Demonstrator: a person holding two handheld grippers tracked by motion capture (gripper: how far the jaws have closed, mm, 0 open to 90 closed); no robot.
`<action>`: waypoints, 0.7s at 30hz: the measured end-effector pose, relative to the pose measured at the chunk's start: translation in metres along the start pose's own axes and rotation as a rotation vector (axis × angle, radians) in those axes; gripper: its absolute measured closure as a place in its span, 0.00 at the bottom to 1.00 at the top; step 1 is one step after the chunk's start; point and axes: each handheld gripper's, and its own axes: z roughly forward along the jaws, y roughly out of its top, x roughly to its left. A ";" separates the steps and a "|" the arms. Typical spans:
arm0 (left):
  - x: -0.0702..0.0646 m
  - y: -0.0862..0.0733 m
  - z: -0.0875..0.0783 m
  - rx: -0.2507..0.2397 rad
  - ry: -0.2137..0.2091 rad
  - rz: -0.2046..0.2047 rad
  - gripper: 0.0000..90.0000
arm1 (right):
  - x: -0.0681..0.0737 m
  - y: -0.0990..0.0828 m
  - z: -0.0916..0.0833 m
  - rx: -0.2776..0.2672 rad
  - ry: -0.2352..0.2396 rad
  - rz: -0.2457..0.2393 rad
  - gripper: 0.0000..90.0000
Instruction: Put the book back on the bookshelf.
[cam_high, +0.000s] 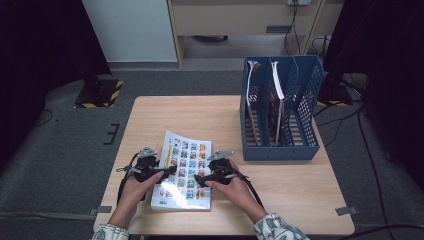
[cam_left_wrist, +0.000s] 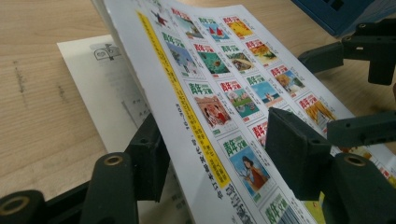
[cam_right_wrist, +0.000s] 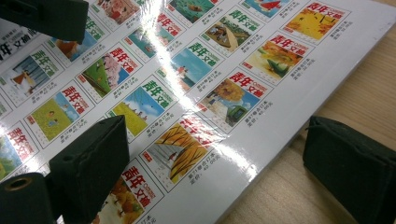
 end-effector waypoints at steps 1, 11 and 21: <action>0.000 0.002 0.000 -0.004 -0.004 -0.006 0.47 | 0.000 0.000 0.000 0.000 0.000 0.000 0.08; -0.011 0.009 0.013 0.040 0.001 0.050 0.49 | 0.000 0.000 0.000 0.002 0.002 -0.004 0.08; -0.012 0.010 0.015 0.029 0.077 0.032 0.72 | 0.000 0.000 0.000 0.000 0.004 -0.004 0.08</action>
